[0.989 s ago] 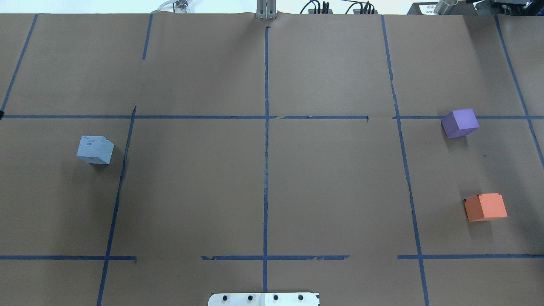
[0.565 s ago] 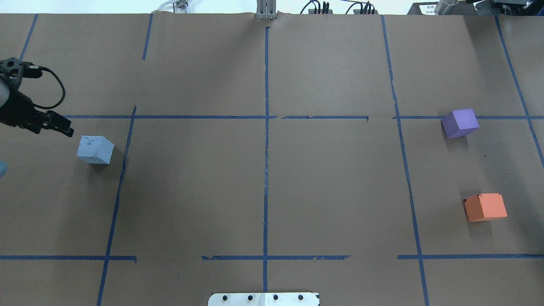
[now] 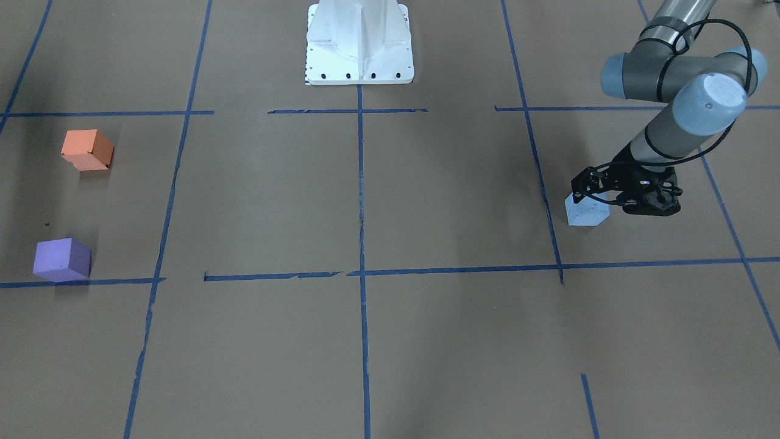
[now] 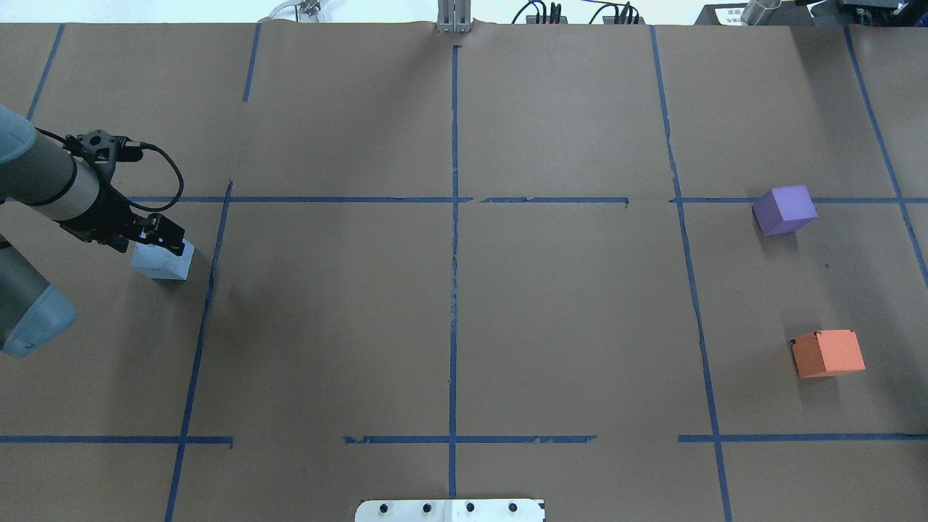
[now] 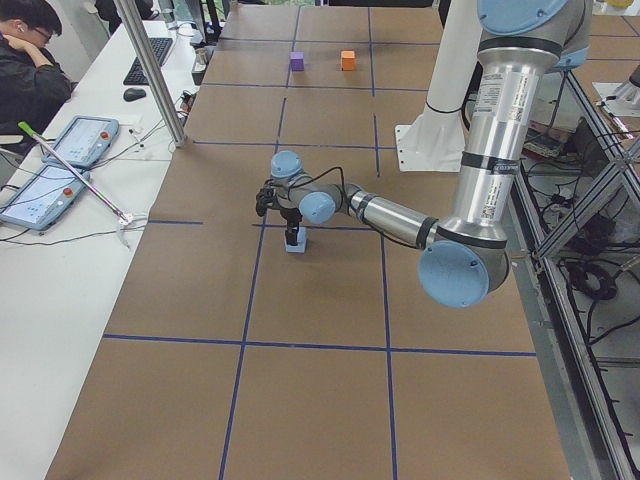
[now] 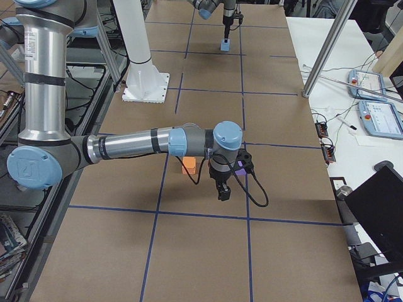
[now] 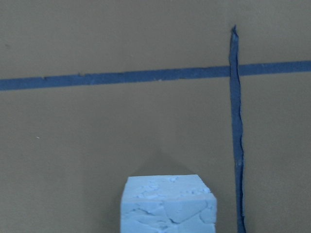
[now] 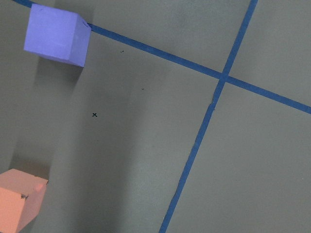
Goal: Place blue block between orange and purple blocks
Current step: 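Reach the left gripper down and grasp the light blue cube, then carry the light blue cube with the left gripper to the table center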
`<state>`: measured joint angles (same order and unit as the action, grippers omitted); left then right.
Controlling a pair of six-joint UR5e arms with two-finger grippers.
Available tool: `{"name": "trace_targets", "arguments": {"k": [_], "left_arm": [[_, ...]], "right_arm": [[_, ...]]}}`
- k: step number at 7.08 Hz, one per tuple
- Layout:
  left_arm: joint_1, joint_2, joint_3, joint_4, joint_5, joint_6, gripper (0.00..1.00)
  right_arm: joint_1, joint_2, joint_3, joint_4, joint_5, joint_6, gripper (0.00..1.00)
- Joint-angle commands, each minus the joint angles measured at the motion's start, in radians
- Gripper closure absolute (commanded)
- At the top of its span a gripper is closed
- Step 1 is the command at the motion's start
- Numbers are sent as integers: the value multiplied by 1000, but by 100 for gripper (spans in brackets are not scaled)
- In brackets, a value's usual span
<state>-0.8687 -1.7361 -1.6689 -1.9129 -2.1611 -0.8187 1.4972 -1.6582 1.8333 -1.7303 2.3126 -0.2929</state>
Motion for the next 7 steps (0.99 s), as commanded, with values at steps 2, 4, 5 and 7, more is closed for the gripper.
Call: {"name": "trace_targets", "arguments": {"k": [2,4,5,7], "left_arm": [[62,-6,34,-2,113,-10,0],[60,-25,15,9,107,-7,77],[51,-63,9,17,109,-8,80],[57,-239,8,122,110,-99,80]], "right_arm": [[0,0,0,0,1,0,0],[0,0,-2,0,1,0,0],[0,0,0,0,1,0,0],[0,0,0,0,-1,0,0]]}}
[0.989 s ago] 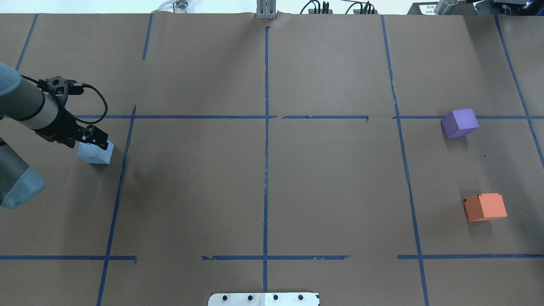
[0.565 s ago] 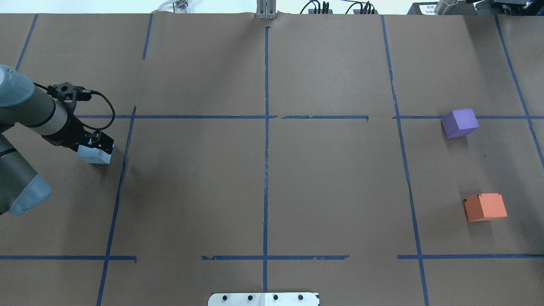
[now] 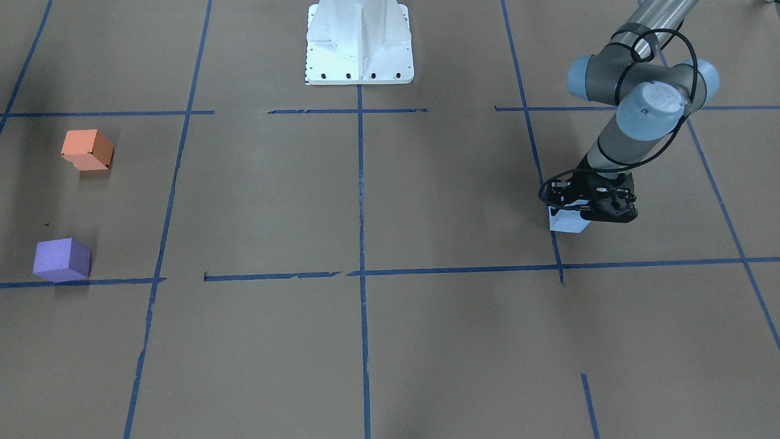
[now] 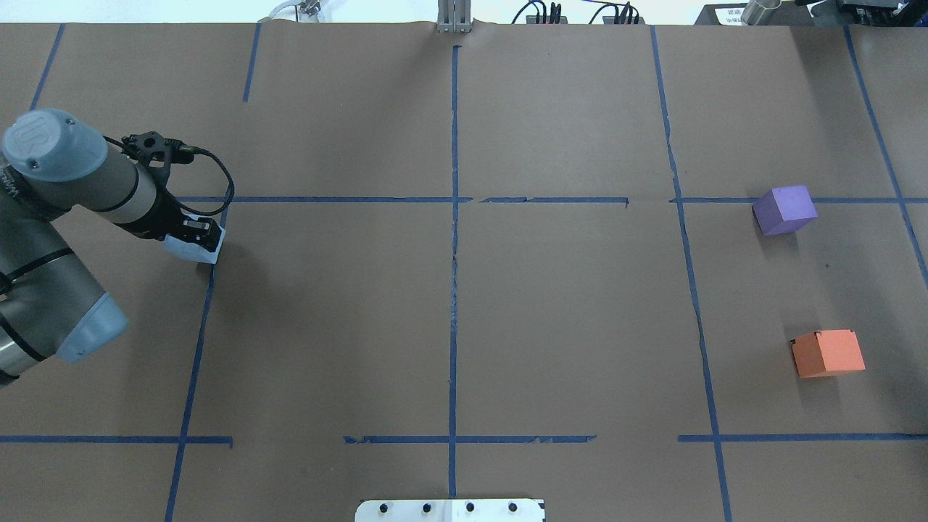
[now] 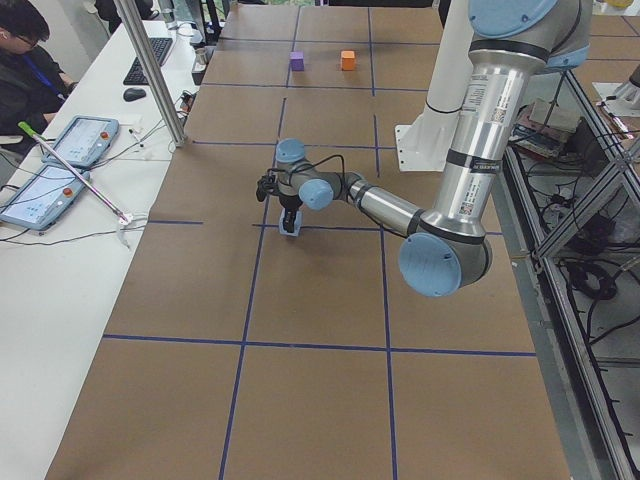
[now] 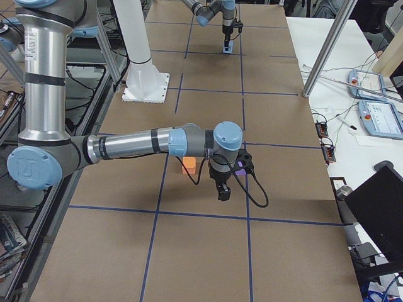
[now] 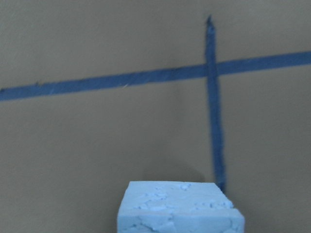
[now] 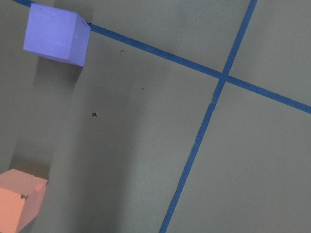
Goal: Place blue block between orange and purple blocks
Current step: 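Carry the light blue cube with the left gripper to the table center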
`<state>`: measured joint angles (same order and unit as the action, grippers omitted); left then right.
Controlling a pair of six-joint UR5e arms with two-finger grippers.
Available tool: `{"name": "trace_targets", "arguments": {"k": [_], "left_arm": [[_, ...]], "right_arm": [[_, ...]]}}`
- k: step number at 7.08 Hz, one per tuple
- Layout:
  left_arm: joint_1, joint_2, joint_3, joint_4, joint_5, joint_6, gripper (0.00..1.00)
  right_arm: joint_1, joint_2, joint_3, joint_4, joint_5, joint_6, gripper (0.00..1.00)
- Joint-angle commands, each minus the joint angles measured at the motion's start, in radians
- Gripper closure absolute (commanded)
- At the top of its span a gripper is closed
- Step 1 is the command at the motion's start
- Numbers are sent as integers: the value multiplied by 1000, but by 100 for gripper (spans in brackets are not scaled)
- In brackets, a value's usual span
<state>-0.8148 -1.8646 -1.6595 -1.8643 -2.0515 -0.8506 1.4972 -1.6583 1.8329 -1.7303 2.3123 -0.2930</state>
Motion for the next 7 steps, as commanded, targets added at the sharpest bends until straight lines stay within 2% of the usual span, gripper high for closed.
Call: {"name": "trace_targets", "arguments": {"k": [1,2,3,4,5,6,7], "left_arm": [[28,-228,12,161,2,-162,79],[137,-307,21,180,7,-276,77],[181,-411,80,177,19,-385,77],[266,-520,180,175,113,-436,75],[311,-566,251,163,185,-459,72],[331,-593,280,163,188,-461,70],[345,-600,306,163,189,-459,36]], "right_arm": [[0,0,-1,0,-1,0,0],[0,0,-1,0,-1,0,0],[0,0,-3,0,-1,2,0],[0,0,-3,0,-1,0,0],[0,0,-3,0,-1,0,0],[0,0,0,0,1,2,0],[0,0,-1,0,1,2,0]]}}
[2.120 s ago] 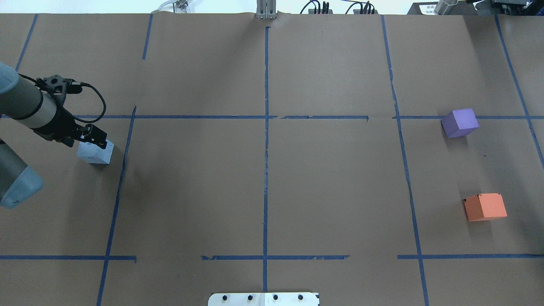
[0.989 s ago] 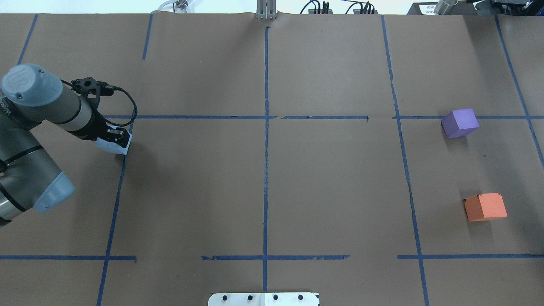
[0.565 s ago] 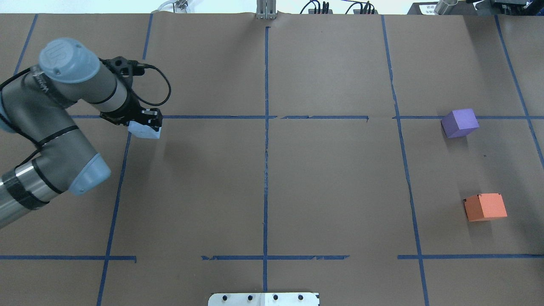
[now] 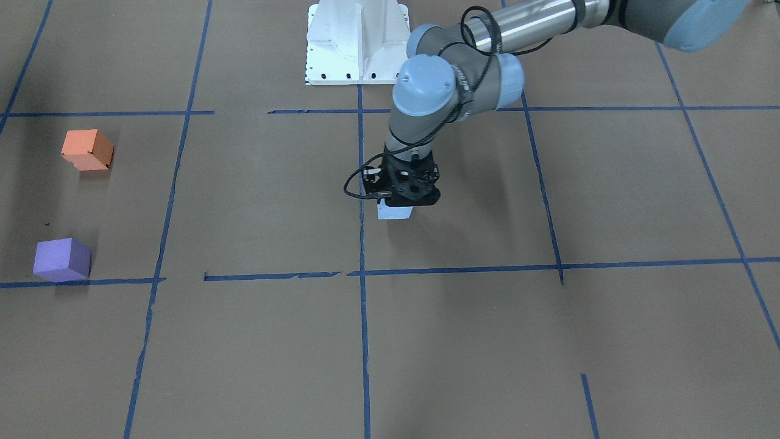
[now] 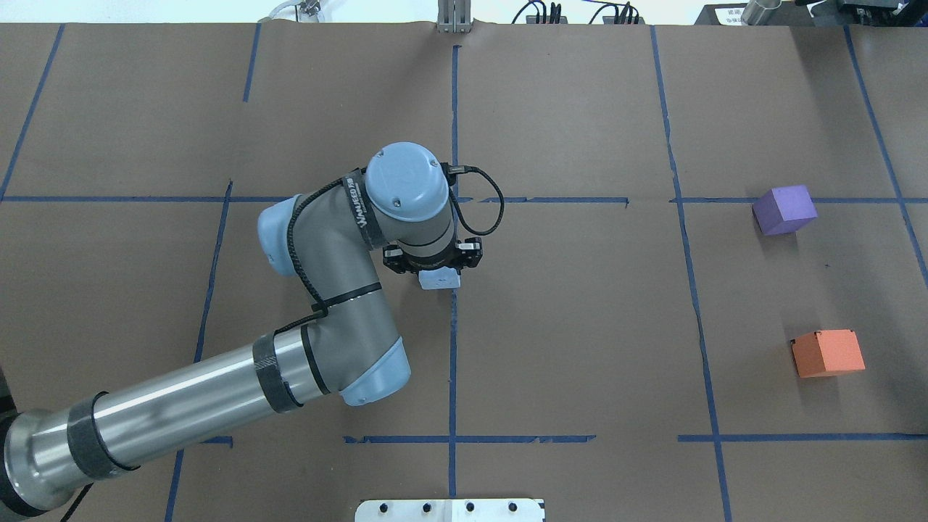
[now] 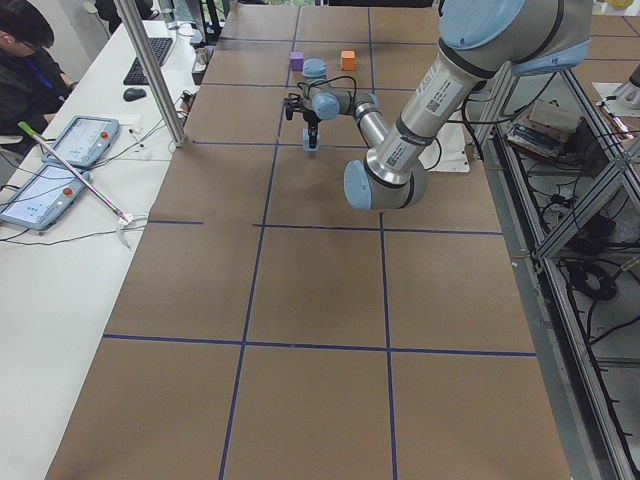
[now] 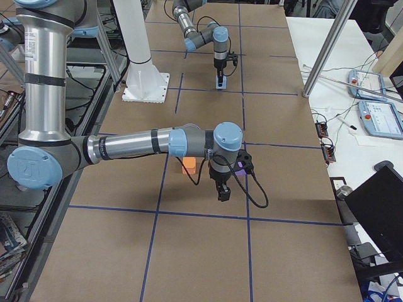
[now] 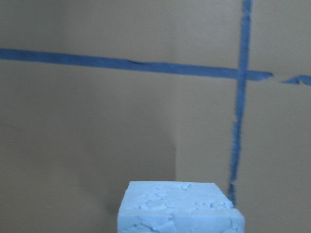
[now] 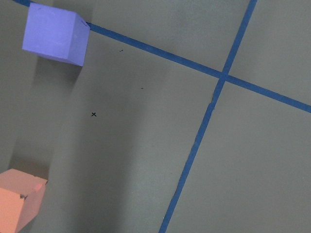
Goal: Place blue block between orange and purple blocks
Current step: 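Carry the light blue cube with the left gripper to the table center, then release the light blue cube and withdraw the left arm while the right arm reaches in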
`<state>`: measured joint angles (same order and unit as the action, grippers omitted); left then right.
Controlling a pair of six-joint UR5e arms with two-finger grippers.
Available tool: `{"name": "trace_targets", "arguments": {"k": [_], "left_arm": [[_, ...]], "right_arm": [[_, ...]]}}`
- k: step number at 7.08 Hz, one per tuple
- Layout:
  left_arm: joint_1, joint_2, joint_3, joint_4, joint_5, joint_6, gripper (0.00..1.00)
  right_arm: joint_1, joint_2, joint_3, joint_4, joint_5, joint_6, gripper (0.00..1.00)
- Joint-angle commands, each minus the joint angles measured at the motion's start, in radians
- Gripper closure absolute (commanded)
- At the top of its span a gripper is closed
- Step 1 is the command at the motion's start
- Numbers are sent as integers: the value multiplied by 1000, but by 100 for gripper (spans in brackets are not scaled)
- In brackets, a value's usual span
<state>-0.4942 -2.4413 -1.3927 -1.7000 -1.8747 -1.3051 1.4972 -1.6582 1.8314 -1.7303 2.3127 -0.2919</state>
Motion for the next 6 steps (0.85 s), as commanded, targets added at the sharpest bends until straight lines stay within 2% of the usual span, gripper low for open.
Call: {"name": "trace_targets", "arguments": {"k": [1,2,3,4,5,6], "left_arm": [[26,-24,43,-1,14,-5,0],[11,-24,28,8,17,-6,0],[-68,-15,-32,31,-16,3,0],[-146,29,-105,101,-131,54,0],[-234,126,-203,153,-202,207,0],[-301,250,-307,181,-210,360,0]], "right_arm": [[0,0,0,0,1,0,0],[0,0,2,0,1,2,0],[0,3,3,0,1,2,0],[0,6,8,0,1,14,0],[-2,18,11,0,1,60,0],[-5,28,22,0,2,97,0]]}}
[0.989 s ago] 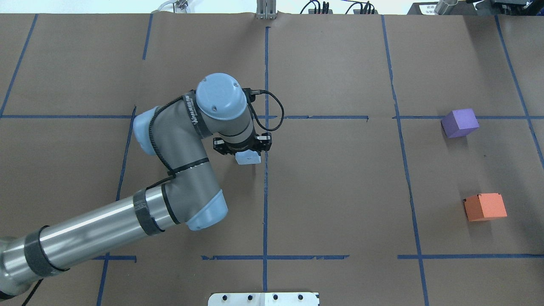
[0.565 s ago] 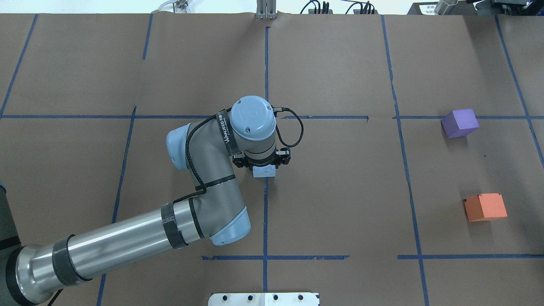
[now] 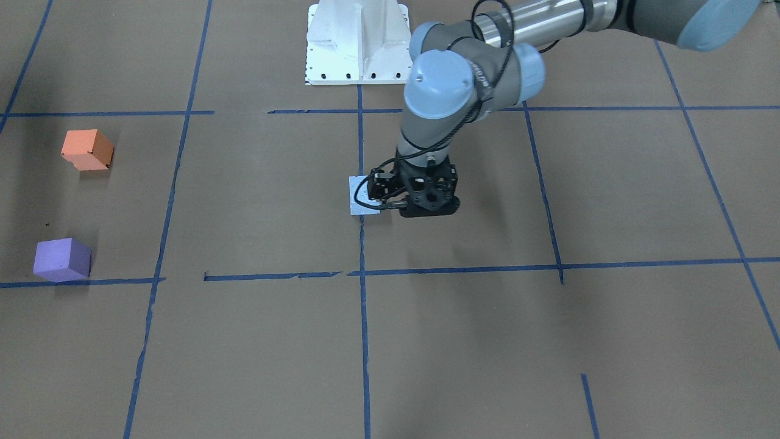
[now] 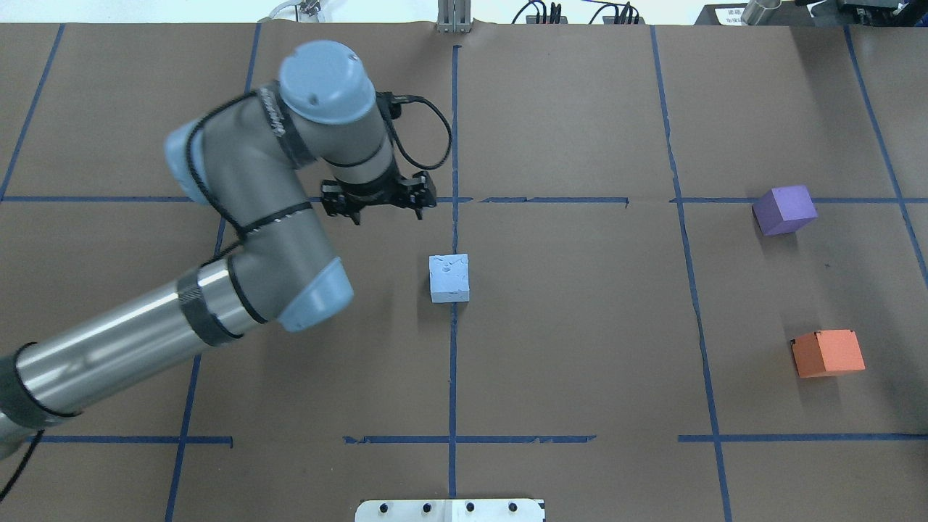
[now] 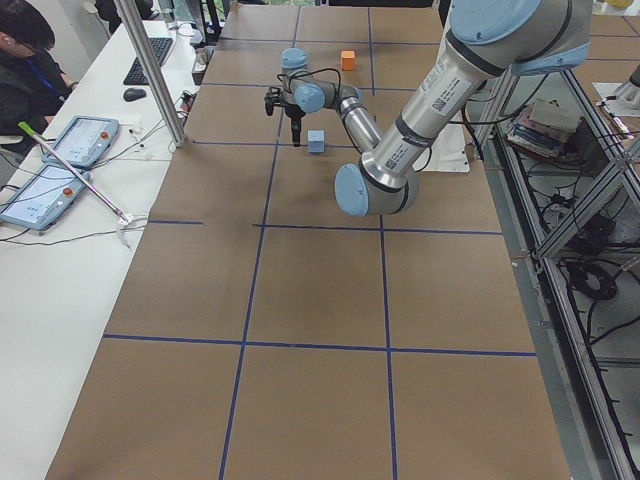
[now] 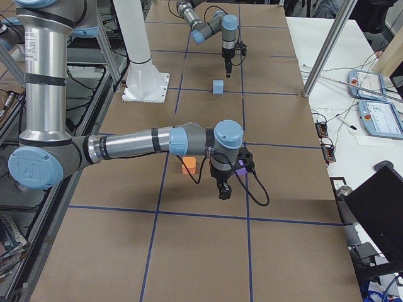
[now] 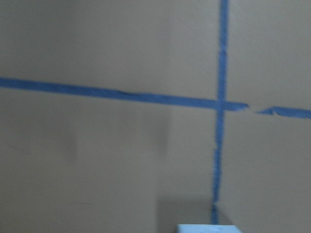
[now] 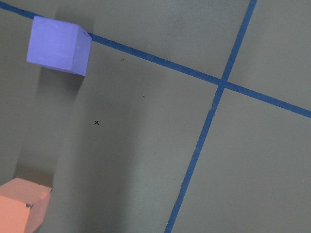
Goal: Place blue block between orange and purple blocks
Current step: 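Release the light blue cube and withdraw the left arm while the right arm reaches in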
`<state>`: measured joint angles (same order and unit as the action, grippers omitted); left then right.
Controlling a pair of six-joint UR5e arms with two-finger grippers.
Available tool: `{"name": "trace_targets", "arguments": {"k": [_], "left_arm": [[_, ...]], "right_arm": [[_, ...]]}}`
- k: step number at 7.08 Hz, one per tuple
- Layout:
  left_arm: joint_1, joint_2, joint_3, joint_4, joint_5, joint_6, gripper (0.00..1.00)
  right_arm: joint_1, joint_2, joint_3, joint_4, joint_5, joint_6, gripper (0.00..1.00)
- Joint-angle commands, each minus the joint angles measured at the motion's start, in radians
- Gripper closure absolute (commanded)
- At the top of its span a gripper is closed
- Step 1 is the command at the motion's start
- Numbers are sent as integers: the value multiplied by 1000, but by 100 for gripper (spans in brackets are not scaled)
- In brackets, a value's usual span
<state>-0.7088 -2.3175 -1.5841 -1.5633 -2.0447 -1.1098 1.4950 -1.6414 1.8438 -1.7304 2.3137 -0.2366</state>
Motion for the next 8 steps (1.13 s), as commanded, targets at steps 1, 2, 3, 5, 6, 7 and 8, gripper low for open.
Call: {"name": "trace_targets", "arguments": {"k": [1,2,3,5,6,7,8], "left_arm": [[-172,227,-161,46,-89,336,0],[-272,306,-174,46,-163,481,0],[-376,413,-188,46,-210,657,0],[-600,586,-166,51,-253,983,0],[-695,652,-160,51,-255,1093,0],[-765,712,-159,51,-255,1170,0],[-790,778,-163,37,-259,1177,0]], "right_arm": [[-30,53,11,0,3,90,0],[-62,89,20,0,4,161,0],[-106,124,40,0,6,243,0],[-259,246,78,-1,0,516,0],[-353,321,80,-2,-10,674,0],[-443,397,78,-2,-28,818,0],[-573,469,74,-2,-116,956,0]]}}
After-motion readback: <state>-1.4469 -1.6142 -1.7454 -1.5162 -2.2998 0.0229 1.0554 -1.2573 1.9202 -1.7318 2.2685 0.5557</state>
